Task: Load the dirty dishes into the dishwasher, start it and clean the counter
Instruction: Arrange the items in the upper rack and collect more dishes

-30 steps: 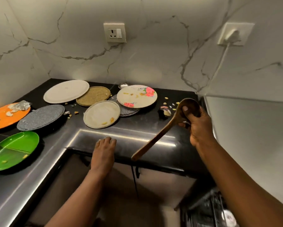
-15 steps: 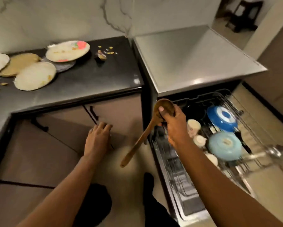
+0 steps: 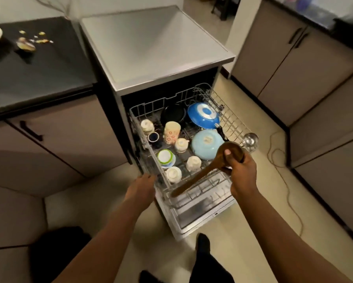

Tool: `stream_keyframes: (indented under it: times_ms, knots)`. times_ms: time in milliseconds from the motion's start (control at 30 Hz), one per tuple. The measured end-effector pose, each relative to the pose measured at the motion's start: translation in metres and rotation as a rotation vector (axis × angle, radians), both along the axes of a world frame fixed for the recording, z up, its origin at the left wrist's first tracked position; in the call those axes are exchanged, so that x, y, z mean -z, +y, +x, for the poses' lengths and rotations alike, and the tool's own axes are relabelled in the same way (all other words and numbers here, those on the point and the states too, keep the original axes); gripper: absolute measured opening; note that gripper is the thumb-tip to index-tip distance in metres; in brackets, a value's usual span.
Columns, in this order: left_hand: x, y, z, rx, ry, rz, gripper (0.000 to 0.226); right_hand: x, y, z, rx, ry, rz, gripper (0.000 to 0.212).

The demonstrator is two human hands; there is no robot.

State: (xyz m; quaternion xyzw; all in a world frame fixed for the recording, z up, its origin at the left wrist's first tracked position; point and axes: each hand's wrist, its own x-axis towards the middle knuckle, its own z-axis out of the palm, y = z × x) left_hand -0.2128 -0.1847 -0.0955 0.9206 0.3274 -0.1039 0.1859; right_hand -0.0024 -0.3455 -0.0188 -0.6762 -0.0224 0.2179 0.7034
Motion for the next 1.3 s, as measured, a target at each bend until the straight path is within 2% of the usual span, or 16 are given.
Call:
stream_keyframes:
  times_ms: [200,367,433,467,567,667,867,1067,1133,1200,1300]
  knots:
    - [0.024,-0.036,0.088,0.133,-0.030,-0.084,0.041,-0.011,-0.027,0.088,0.148,-0.080,-0.015,0.023]
    - [0.051,-0.065,0.173,0.070,-0.011,-0.197,0.045,-0.025,-0.026,0.202,0.160,-0.140,-0.007,0.027]
    - [0.061,-0.079,0.204,0.058,0.014,-0.238,0.047,-0.031,-0.022,0.243,0.135,-0.174,-0.029,0.019]
    - [0.066,-0.084,0.214,0.062,0.040,-0.241,0.048,-0.034,-0.020,0.258,0.125,-0.192,-0.028,0.012]
    - [0.079,-0.100,0.240,0.037,0.123,-0.293,0.052,-0.035,-0.017,0.300,0.148,-0.233,-0.054,0.019]
    - [0.089,-0.111,0.254,-0.018,0.164,-0.386,0.059,-0.028,-0.006,0.336,0.129,-0.267,-0.097,0.015]
    - [0.093,-0.111,0.263,-0.115,0.162,-0.446,0.054,0.001,0.017,0.373,0.127,-0.296,-0.194,0.020]
    - [0.092,-0.100,0.275,-0.148,0.247,-0.452,0.052,0.034,0.034,0.385,0.043,-0.345,-0.309,0.024]
    - [0.091,-0.098,0.278,-0.157,0.267,-0.466,0.050,0.041,0.039,0.391,-0.027,-0.279,-0.254,0.018]
    - [0.089,-0.096,0.279,-0.159,0.291,-0.487,0.049,0.051,0.041,0.392,-0.145,-0.239,-0.254,0.026]
    - [0.089,-0.093,0.279,-0.157,0.312,-0.523,0.049,0.068,0.042,0.393,-0.256,-0.260,-0.326,0.015]
